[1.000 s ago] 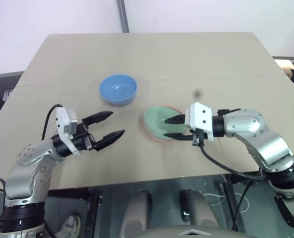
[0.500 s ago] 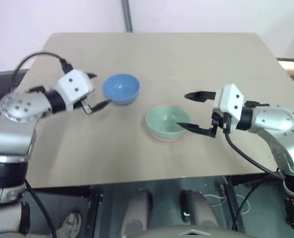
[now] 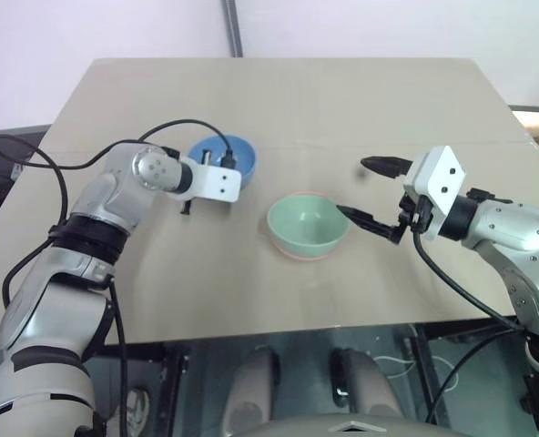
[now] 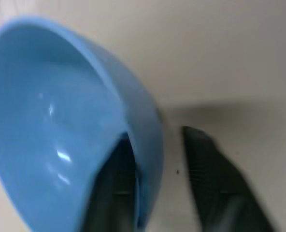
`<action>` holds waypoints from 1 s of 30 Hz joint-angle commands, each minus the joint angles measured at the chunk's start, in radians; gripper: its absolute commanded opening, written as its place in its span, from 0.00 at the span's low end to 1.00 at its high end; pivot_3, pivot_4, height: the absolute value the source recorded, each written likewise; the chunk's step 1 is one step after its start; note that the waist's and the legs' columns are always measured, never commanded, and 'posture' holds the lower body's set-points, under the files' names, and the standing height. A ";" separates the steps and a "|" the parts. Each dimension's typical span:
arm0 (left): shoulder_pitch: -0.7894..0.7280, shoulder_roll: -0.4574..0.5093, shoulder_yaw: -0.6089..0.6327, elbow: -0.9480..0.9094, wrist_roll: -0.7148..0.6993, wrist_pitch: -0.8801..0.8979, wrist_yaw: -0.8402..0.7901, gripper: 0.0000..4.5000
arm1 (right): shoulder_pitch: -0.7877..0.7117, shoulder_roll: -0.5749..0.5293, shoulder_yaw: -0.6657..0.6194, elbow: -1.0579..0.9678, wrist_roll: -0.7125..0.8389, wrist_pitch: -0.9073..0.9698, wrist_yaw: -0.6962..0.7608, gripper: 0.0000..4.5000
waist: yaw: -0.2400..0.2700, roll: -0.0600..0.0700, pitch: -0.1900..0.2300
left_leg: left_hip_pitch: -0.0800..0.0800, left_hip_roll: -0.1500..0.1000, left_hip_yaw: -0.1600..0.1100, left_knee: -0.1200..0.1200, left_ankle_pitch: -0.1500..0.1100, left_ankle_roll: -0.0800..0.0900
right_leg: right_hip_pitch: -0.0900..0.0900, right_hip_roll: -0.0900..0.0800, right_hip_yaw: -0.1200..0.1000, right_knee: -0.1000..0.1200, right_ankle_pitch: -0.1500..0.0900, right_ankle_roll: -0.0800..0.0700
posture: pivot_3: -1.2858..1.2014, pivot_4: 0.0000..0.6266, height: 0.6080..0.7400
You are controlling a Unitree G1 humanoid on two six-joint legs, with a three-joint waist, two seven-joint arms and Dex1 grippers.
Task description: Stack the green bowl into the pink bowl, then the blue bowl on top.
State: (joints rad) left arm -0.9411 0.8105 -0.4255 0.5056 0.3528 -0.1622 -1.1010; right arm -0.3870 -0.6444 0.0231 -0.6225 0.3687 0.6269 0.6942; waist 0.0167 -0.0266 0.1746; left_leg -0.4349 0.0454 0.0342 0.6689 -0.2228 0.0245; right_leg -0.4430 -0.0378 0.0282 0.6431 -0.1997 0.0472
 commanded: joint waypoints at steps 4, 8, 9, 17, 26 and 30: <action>-0.015 -0.036 0.135 -0.281 -0.306 0.002 -0.191 0.01 | 0.070 -0.030 -0.105 -0.076 0.021 0.004 -0.034 0.95 | -0.005 0.000 0.000 | 0.000 0.000 0.000 0.001 0.000 0.000 | 0.000 0.000 0.001 0.000 0.000 0.000 | 0.52 0.24 1.00; 0.023 -0.017 0.141 -0.482 -0.450 0.106 -0.318 0.01 | 0.134 -0.070 -0.158 -0.095 0.022 0.009 -0.031 0.95 | -0.007 0.000 0.000 | 0.001 0.000 0.000 0.000 0.000 0.000 | 0.000 0.000 0.001 0.001 0.002 0.003 | 0.52 0.24 1.00; 0.037 -0.006 0.141 -0.516 -0.483 0.117 -0.353 0.01 | 0.147 -0.079 -0.172 -0.097 0.022 0.006 -0.030 0.95 | -0.009 0.000 0.000 | 0.002 0.000 0.000 0.000 0.000 0.000 | 0.001 0.001 0.001 0.001 0.002 0.003 | 0.52 0.24 1.00; 0.088 0.007 0.129 -0.558 -0.527 0.064 -0.452 0.53 | 0.172 -0.092 -0.195 -0.103 0.026 0.003 -0.047 0.95 | -0.024 0.000 0.000 | 0.005 0.001 -0.001 0.002 0.000 0.000 | 0.003 0.002 0.002 0.005 -0.002 0.003 | 0.52 0.24 1.00; 0.088 0.005 0.323 -0.512 -0.556 0.390 -0.193 0.71 | 0.220 -0.046 -0.176 -0.075 0.040 -0.026 -0.062 0.95 | -0.030 0.000 0.000 | 0.003 0.000 -0.003 0.003 0.000 0.000 | 0.002 0.003 0.001 0.004 -0.002 0.004 | 0.52 0.24 1.00; 0.187 0.038 0.431 -0.561 -0.579 0.592 -0.071 0.80 | 0.238 -0.048 -0.186 -0.028 0.106 -0.019 0.006 0.99 | -0.033 0.001 0.000 | 0.005 0.001 -0.002 0.002 0.000 0.000 | 0.003 0.003 0.002 0.004 -0.001 0.006 | 0.52 0.24 1.00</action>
State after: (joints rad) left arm -0.7882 0.8305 -0.0571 -0.0061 -0.2012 0.3539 -1.2256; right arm -0.1464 -0.6896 -0.1334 -0.6488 0.4309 0.6202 0.6685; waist -0.0165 -0.0260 0.1744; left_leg -0.4299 0.0461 0.0318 0.6713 -0.2226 0.0248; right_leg -0.4403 -0.0351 0.0300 0.6476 -0.2008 0.0531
